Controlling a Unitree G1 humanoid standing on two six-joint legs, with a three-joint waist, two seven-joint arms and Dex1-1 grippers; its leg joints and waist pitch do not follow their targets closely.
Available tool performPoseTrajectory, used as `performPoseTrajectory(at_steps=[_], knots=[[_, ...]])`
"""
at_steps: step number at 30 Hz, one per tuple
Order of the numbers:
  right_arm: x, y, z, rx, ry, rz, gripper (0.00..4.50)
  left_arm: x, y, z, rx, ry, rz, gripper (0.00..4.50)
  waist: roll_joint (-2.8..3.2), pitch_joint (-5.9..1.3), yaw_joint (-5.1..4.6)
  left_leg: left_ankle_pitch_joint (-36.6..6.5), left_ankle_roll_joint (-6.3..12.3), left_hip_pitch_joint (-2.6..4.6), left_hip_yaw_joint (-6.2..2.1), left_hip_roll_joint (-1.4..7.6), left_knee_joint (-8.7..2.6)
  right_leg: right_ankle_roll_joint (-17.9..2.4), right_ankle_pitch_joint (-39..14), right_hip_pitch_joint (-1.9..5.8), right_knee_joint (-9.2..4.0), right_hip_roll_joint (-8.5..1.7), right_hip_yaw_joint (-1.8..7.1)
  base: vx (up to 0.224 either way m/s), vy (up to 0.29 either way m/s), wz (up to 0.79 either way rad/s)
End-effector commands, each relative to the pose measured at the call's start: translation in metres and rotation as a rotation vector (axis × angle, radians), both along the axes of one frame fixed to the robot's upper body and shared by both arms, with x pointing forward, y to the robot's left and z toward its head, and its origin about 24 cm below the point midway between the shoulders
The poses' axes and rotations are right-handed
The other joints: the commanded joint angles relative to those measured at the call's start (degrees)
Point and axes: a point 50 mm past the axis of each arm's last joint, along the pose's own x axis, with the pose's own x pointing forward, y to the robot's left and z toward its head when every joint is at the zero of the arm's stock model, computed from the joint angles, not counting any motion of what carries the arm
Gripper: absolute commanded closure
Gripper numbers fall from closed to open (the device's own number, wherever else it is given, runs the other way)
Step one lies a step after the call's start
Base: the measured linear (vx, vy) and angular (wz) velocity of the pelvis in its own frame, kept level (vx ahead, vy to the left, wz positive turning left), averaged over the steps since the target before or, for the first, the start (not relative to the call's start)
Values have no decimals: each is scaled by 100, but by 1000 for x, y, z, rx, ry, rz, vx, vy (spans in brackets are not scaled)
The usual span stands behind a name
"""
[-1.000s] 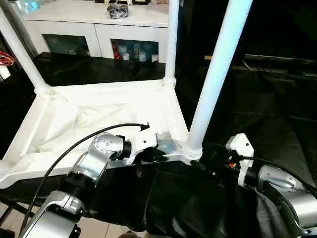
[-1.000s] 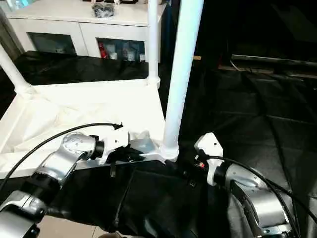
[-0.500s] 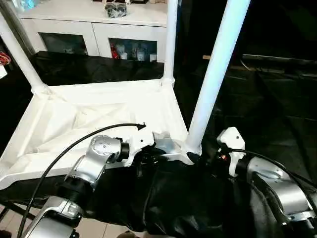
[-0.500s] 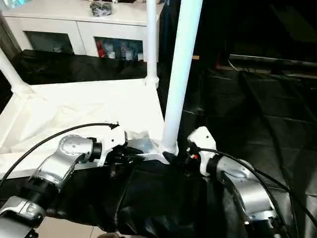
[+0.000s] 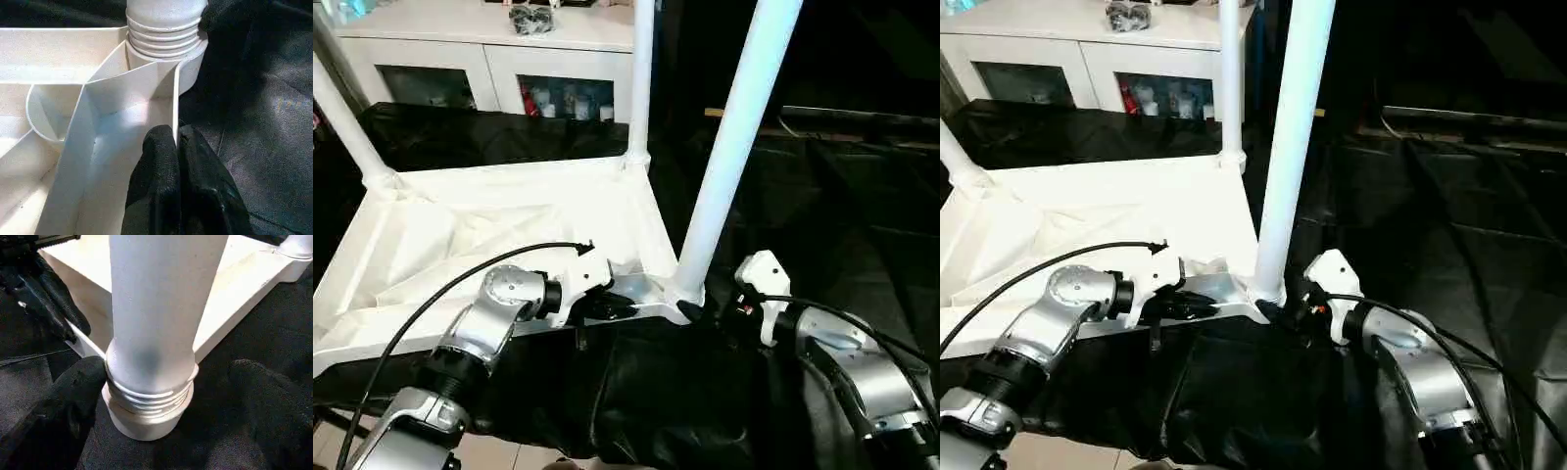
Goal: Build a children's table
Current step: Rotate leg to tighten
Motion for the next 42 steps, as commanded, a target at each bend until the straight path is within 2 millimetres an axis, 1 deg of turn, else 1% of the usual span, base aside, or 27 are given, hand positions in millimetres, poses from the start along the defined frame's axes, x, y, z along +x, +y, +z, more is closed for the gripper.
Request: performPoseTrajectory(at_steps=[1,2,5,6,7,8,10,11,12,13,15,17,19,23,30,32,34,35,36,37,38,39,40,41,42], knots=[[4,1,4,10,-13,9,29,-8,11,-20,101,85,15,450,-72,-262,5,-838,361,115,-183,417,-427,-1180,10,167,-497,-623,330,0,0,0],[4,1,4,12,-11,11,36,-9,11,-20,108,80,5,450,-84,-267,5,-825,364,116,-180,419,-425,-1188,37,170,-494,-624,330,0,0,0],[5,2,3,12,3,21,41,-11,10,-21,130,71,-29,450,-78,-263,5,-805,377,112,-184,420,-426,-1198,117,168,-483,-617,329,0,0,0],[5,2,2,11,7,23,55,-12,9,-21,131,70,-34,450,-76,-263,2,-810,374,115,-186,423,-431,-1209,134,168,-482,-618,326,0,0,0],[5,3,2,10,10,27,55,-12,9,-21,130,70,-35,450,-75,-264,-2,-806,370,118,-184,424,-428,-1224,170,168,-477,-617,326,0,0,0],[6,3,2,10,14,33,78,-12,8,-21,128,67,-34,450,-77,-261,-7,-808,374,116,-183,422,-429,-1232,178,167,-477,-613,327,0,0,0],[6,3,2,11,16,40,84,-11,8,-20,128,63,-34,450,-76,-255,-12,-842,366,116,-179,417,-429,-1254,129,171,-489,-622,328,0,0,0],[7,4,2,13,16,45,101,-11,7,-20,128,62,-35,450,-75,-254,-11,-860,364,114,-178,418,-428,-1256,104,172,-491,-625,329,0,0,0],[7,4,2,14,17,52,101,-11,7,-20,127,61,-36,450,-64,-241,-10,-890,347,114,-183,424,-440,-1242,42,165,-499,-624,329,0,0,0],[7,6,2,15,18,63,101,-11,7,-19,125,62,-37,450,-70,-242,-17,-949,326,125,-182,426,-445,-1247,-29,160,-505,-621,329,0,0,0],[7,8,2,18,18,90,131,-11,6,-19,124,62,-40,450,-69,-241,-23,-963,313,122,-184,428,-448,-1255,-44,164,-505,-624,333,0,0,0],[7,10,2,19,24,115,137,-11,6,-19,126,62,-45,450,-71,-244,-22,-912,323,121,-186,432,-447,-1257,49,165,-493,-622,332,0,0,0],[6,11,2,21,31,137,165,-11,6,-19,130,60,-50,450,-72,-248,-26,-868,358,120,-183,424,-438,-1281,184,165,-479,-617,329,0,0,0],[5,12,1,14,43,190,173,-10,6,-18,135,61,-55,450,-81,-245,-26,-883,371,114,-180,422,-437,-1290,124,172,-489,-627,328,0,0,0],[5,13,-1,9,52,201,176,-8,5,-18,135,67,-43,450,-88,-237,-18,-889,373,118,-179,426,-444,-1269,-3,163,-501,-622,331,0,0,0],[5,12,-4,3,48,157,176,-4,3,-18,128,50,0,450,-89,-229,-21,-920,358,120,-177,423,-449,-1263,-69,155,-511,-621,333,0,0,0],[7,12,-8,-2,39,105,176,-1,0,-17,124,35,34,450,-88,-206,-20,-1106,268,139,-179,430,-473,-1245,-395,133,-551,-629,340,0,0,0],[7,12,-8,-3,38,97,177,-1,0,-17,124,34,38,450,-88,-204,-21,-1170,243,146,-182,433,-483,-1237,-505,132,-561,-638,342,0,0,0],[9,12,-11,-5,32,44,177,2,-3,-17,119,25,62,450,-90,-198,-21,-1228,220,143,-184,433,-491,-1218,-622,137,-574,-646,345,0,0,0],[14,14,-18,11,40,-90,178,9,-14,-15,109,-4,118,450,-84,-166,-33,-1419,86,168,-183,431,-524,-1173,-1030,92,-617,-642,356,0,0,0],[15,14,-20,18,44,-114,178,10,-17,-15,106,-11,125,450,-92,-162,-42,-1503,36,171,-189,428,-531,-1139,-1200,99,-632,-651,358,0,0,0],[16,16,-22,27,50,-152,178,12,-21,-14,102,-22,138,450,-91,-173,-41,-1565,-43,170,-208,431,-548,-1060,-1417,112,-654,-673,362,0,0,0],[16,19,-25,38,58,-189,178,14,-27,-13,94,-34,155,450,-97,-173,-38,-1577,-62,155,-228,438,-565,-986,-1443,121,-656,-672,359,0,0,0],[16,19,-26,41,61,-201,178,15,-29,-13,91,-38,160,450,-76,-169,-43,-1632,-82,172,-220,447,-574,-968,-1382,91,-663,-657,366,0,0,0],[18,25,-29,48,62,-248,178,18,-37,-11,78,-55,180,450,-27,-172,-41,-1667,-114,185,-227,455,-573,-989,-1329,77,-656,-663,375,0,0,0]])
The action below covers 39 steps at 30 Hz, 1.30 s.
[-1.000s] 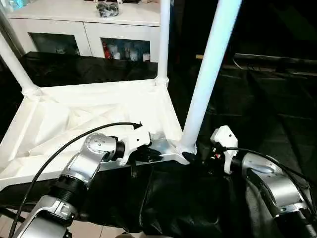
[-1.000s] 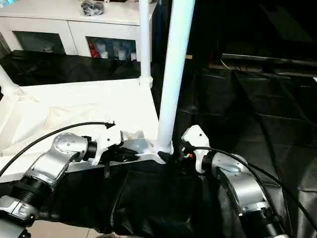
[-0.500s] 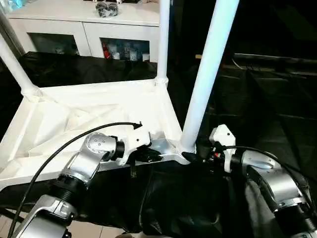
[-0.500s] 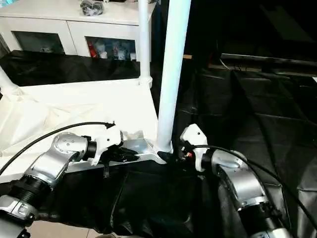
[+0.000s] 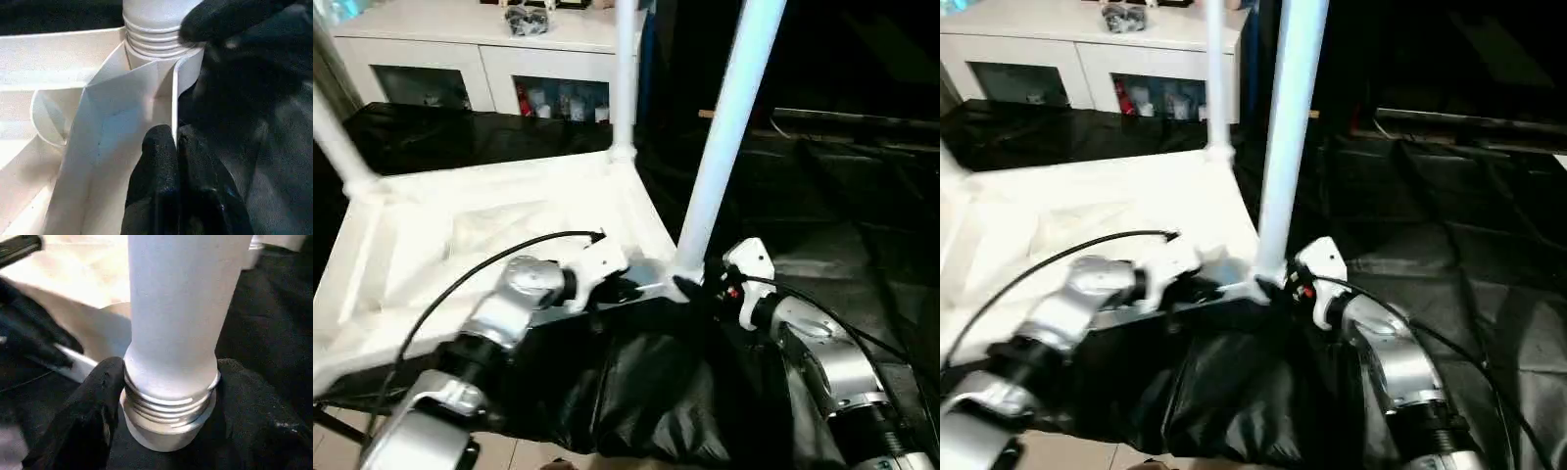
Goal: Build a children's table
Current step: Rotate leg to tighten
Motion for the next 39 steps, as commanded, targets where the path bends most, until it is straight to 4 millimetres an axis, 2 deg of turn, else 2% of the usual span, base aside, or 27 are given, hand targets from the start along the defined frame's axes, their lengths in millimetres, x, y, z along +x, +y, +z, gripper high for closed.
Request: performPoseTrajectory(at_steps=[1,2,3,4,5,6,7,8,9,11,12,13,15,16,17,20,25,27,29,33,35,39], knots=[[-3,7,-14,-22,61,-38,178,0,-7,-12,47,20,48,450,-6,-211,-26,-1706,-126,145,-232,450,-557,-998,-1247,83,-635,-652,369,0,0,0],[-3,7,-14,-22,61,-38,178,0,-7,-12,47,20,48,450,-15,-218,-14,-1639,-101,145,-226,444,-551,-987,-1125,87,-633,-653,371,0,0,0],[-2,12,-17,-16,66,-87,178,3,-16,-10,38,0,68,450,-17,-217,-20,-1600,-78,129,-223,438,-547,-989,-1063,98,-628,-655,372,0,0,0],[2,24,-16,9,56,-115,178,4,-27,-8,28,-20,63,450,61,-219,-30,-1616,-117,153,-211,439,-549,-1009,-966,55,-643,-633,375,0,0,0],[4,33,-14,27,49,-130,178,4,-35,-8,23,-32,57,450,36,-228,-27,-1627,-141,154,-226,446,-554,-1029,-919,68,-628,-648,373,0,0,0],[4,33,-14,27,49,-130,178,4,-35,-8,23,-32,57,450,36,-235,-24,-1561,-136,143,-229,438,-559,-1027,-808,93,-620,-645,366,0,0,0],[7,40,-8,54,21,-137,143,2,-43,-8,35,-48,19,450,34,-247,-15,-1448,-84,134,-228,439,-555,-1005,-666,111,-615,-645,360,0,0,0],[6,39,-6,57,12,-132,122,1,-42,-9,40,-47,5,450,108,-262,-3,-1326,-49,131,-226,439,-540,-1008,-439,108,-595,-648,364,0,0,0],[6,39,-6,57,12,-132,108,1,-42,-9,40,-47,5,450,84,-257,-13,-1308,-28,121,-220,440,-541,-999,-350,114,-605,-638,361,0,0,0],[2,35,-3,57,3,-87,101,-2,-38,-11,45,-46,-32,450,97,-280,0,-1186,23,120,-219,441,-527,-1015,-20,136,-564,-630,351,0,0,0],[2,35,-3,57,3,-87,81,-2,-38,-11,45,-46,-32,450,87,-281,7,-1127,56,119,-218,441,-522,-1009,99,145,-562,-625,350,0,0,0],[-1,31,-1,61,9,-61,62,-4,-35,-11,40,-47,-57,450,93,-298,34,-933,157,111,-214,437,-499,-1017,429,165,-535,-627,342,0,0,0],[-9,19,2,41,10,-7,58,-8,-29,-11,30,-38,-99,450,108,-328,55,-757,270,102,-215,442,-466,-1025,829,185,-492,-622,332,0,0,0],[-9,19,2,41,10,-7,50,-8,-29,-11,30,-38,-99,450,87,-336,69,-628,347,87,-209,437,-438,-1009,1143,199,-467,-623,326,0,0,0],[-18,7,5,-2,11,63,50,-11,-22,-12,28,-21,-129,450,92,-337,73,-593,393,82,-208,427,-433,-1002,1282,209,-464,-617,318,0,0,0],[-23,-2,7,-28,15,106,50,-13,-16,-11,26,-17,-160,450,93,-337,89,-721,437,97,-204,435,-430,-999,1158,203,-477,-620,308,0,0,0],[-25,-15,13,-77,6,188,50,-19,-3,-12,17,15,-241,450,63,-305,49,-1033,314,116,-182,456,-470,-1104,174,180,-558,-624,324,0,0,0],[-25,-18,17,-78,9,228,50,-22,4,-11,12,39,-280,450,72,-304,56,-1054,294,118,-184,454,-472,-1109,39,177,-566,-634,329,0,0,0],[-25,-18,19,-84,7,257,50,-25,9,-11,14,64,-311,450,77,-327,66,-991,281,134,-172,471,-461,-1156,56,159,-550,-625,333,0,0,0],[-24,-18,21,-95,15,301,50,-31,16,-10,26,108,-369,450,61,-341,92,-790,343,120,-165,466,-441,-1225,335,161,-496,-620,320,0,0,0],[-23,-17,21,-97,19,317,50,-32,19,-10,36,114,-384,450,84,-335,96,-784,363,107,-169,459,-437,-1244,383,155,-482,-617,315,0,0,0],[-21,-16,21,-101,24,346,50,-32,22,-10,46,119,-396,450,72,-351,91,-789,364,108,-167,451,-424,-1281,387,166,-474,-623,312,0,0,0]])
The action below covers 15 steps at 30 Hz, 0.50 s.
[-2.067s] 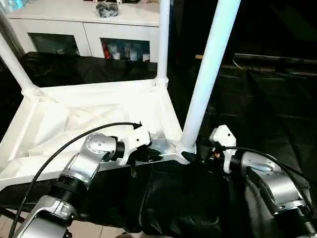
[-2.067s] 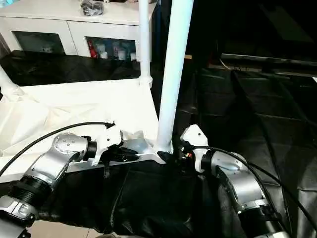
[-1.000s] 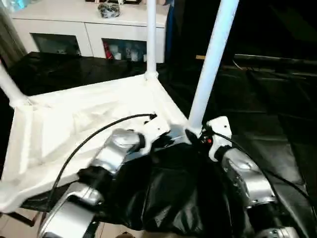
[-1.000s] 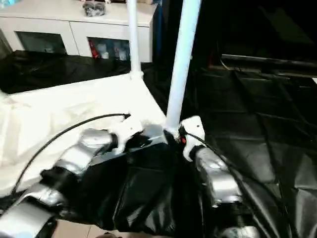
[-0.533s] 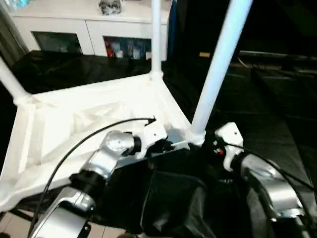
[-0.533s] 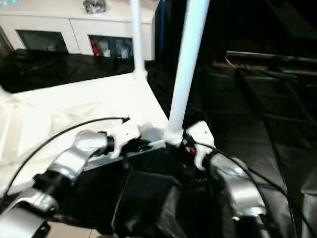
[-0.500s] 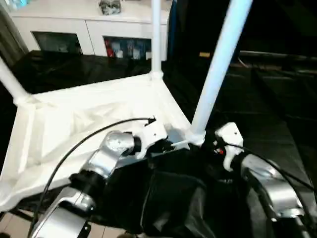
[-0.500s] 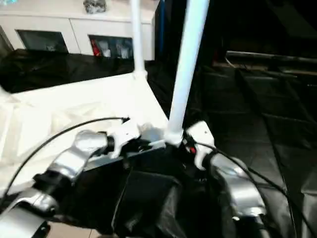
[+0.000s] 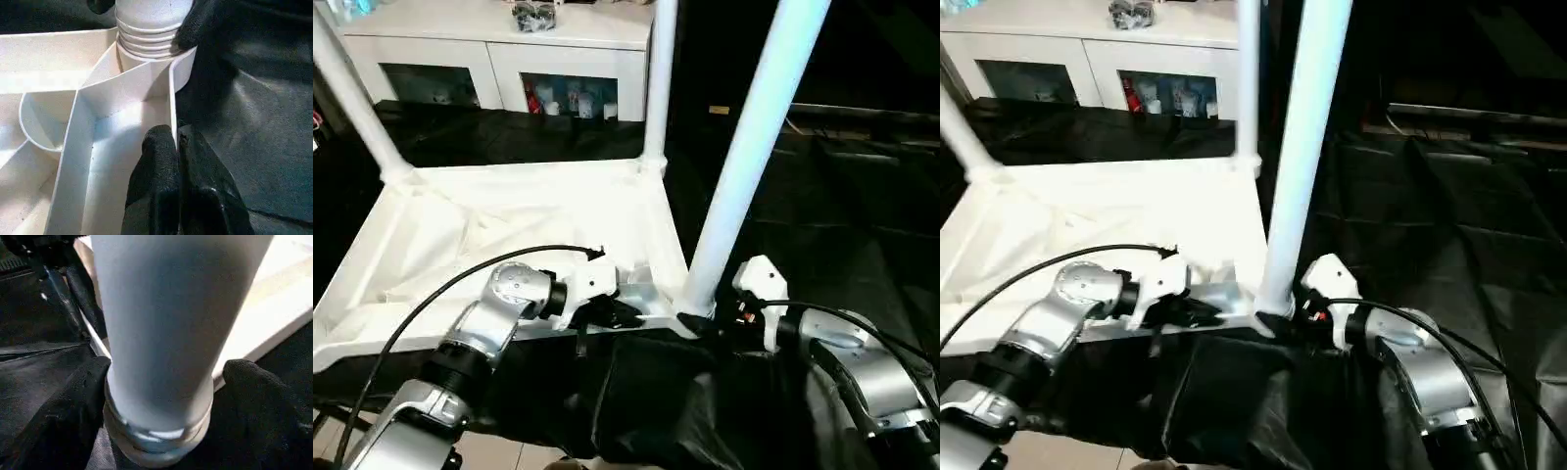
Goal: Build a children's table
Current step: Rotate leg to tighten
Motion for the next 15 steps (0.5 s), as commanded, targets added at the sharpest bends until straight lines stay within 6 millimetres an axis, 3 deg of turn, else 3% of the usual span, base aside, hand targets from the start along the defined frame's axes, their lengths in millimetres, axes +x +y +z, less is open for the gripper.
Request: performPoseTrajectory(at_steps=[1,4,5,9,15], knots=[[5,-1,6,2,-23,3,66,-9,-1,-11,59,50,-77,450,-33,-322,-2,-788,358,133,-182,450,-370,-1291,341,174,-381,-628,316,0,0,0],[6,0,6,10,-15,22,85,-8,0,-10,64,47,-74,450,-42,-330,2,-754,380,131,-181,445,-356,-1321,375,178,-369,-628,313,0,0,0],[6,2,7,25,-11,37,96,-7,-1,-9,62,50,-75,450,-7,-330,9,-756,382,133,-184,448,-353,-1323,386,172,-363,-624,310,0,0,0],[5,3,6,34,-6,51,115,-7,-1,-9,67,52,-78,450,-76,-317,5,-768,401,126,-176,438,-355,-1323,376,180,-371,-622,312,0,0,0],[4,9,-1,32,8,49,168,-4,-4,-10,55,47,-39,450,-73,-312,17,-749,420,127,-174,438,-352,-1304,210,165,-375,-629,313,0,0,0]])
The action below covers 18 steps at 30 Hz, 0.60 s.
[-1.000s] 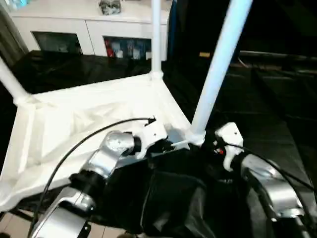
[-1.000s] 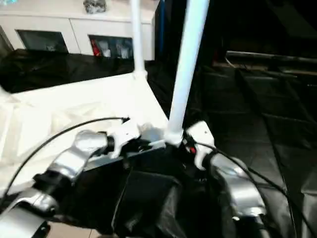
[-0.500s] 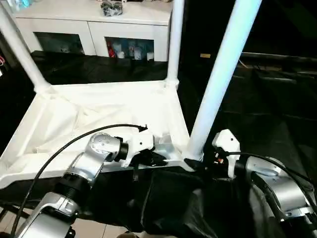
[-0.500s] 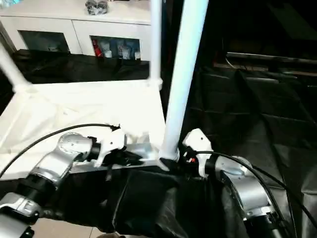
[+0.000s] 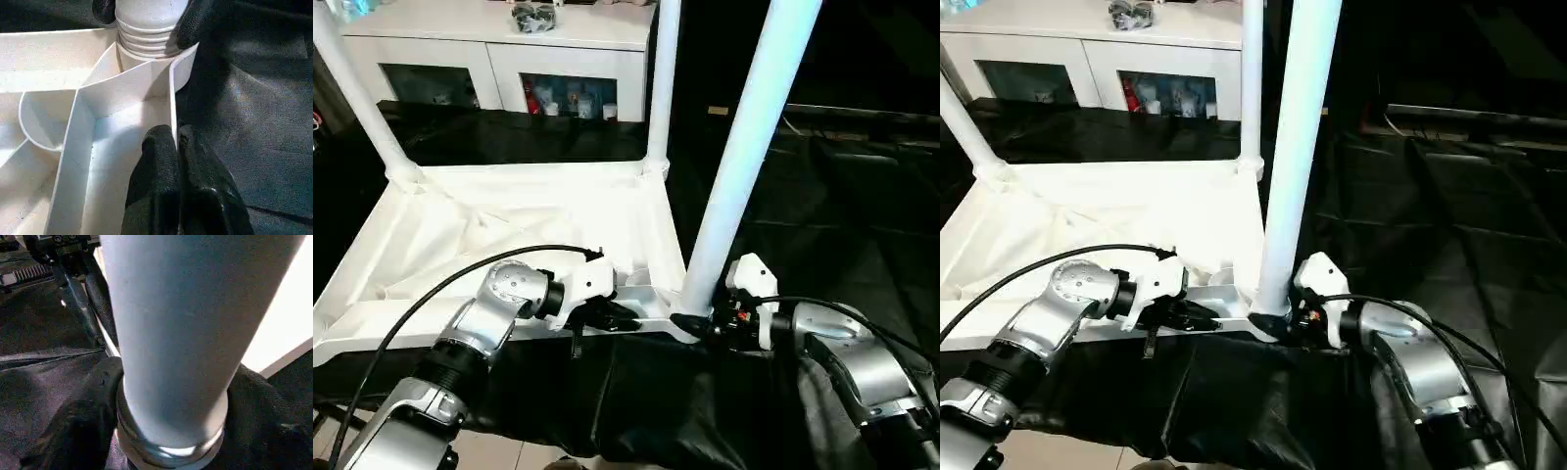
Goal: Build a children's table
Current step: Rotate leg to tighten
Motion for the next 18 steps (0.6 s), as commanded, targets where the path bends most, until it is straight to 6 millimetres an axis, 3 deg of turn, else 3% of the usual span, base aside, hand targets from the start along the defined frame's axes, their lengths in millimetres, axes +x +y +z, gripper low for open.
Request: performPoseTrajectory(at_steps=[1,4,6,8,11,13,15,17,18], knots=[[5,4,-3,-3,-11,-55,174,-3,-8,-10,47,18,-18,450,-75,-296,-3,-781,395,124,-173,430,-377,-1306,152,155,-403,-628,315,0,0,0],[12,7,-9,4,-18,-196,177,6,-18,-9,42,-28,71,450,-80,-252,-32,-1049,272,151,-180,432,-418,-1258,-346,135,-470,-642,325,0,0,0],[14,9,-11,11,-11,-251,178,9,-21,-9,42,-41,106,450,-76,-217,-57,-1421,52,183,-200,435,-470,-1146,-1111,116,-541,-659,338,0,0,0],[17,26,-22,61,46,-423,179,16,-45,-5,-2,-78,199,450,-26,-184,-85,-1730,-122,200,-223,448,-521,-1021,-1559,72,-586,-661,359,0,0,0],[18,39,-23,85,62,-463,180,16,-57,-5,-19,-85,216,450,-53,-191,-96,-1797,-216,198,-245,450,-545,-949,-1519,79,-589,-667,367,0,0,0],[20,57,-21,98,32,-474,180,15,-70,-6,-35,-89,222,450,41,-179,-113,-1888,-286,197,-244,440,-551,-915,-1307,51,-598,-654,376,0,0,0],[20,61,-19,105,20,-457,180,15,-73,-6,-39,-90,217,450,-2,-184,-118,-1861,-254,190,-243,425,-547,-911,-1155,73,-588,-650,379,0,0,0],[17,67,-14,121,-8,-390,110,14,-75,-6,-44,-94,203,450,2,-188,-105,-1728,-170,187,-230,424,-532,-892,-1050,74,-594,-658,384,0,0,0],[15,67,-14,122,-5,-369,110,13,-75,-7,-42,-99,187,450,-66,-175,-105,-1596,-80,167,-219,418,-532,-883,-976,91,-590,-654,383,0,0,0]])
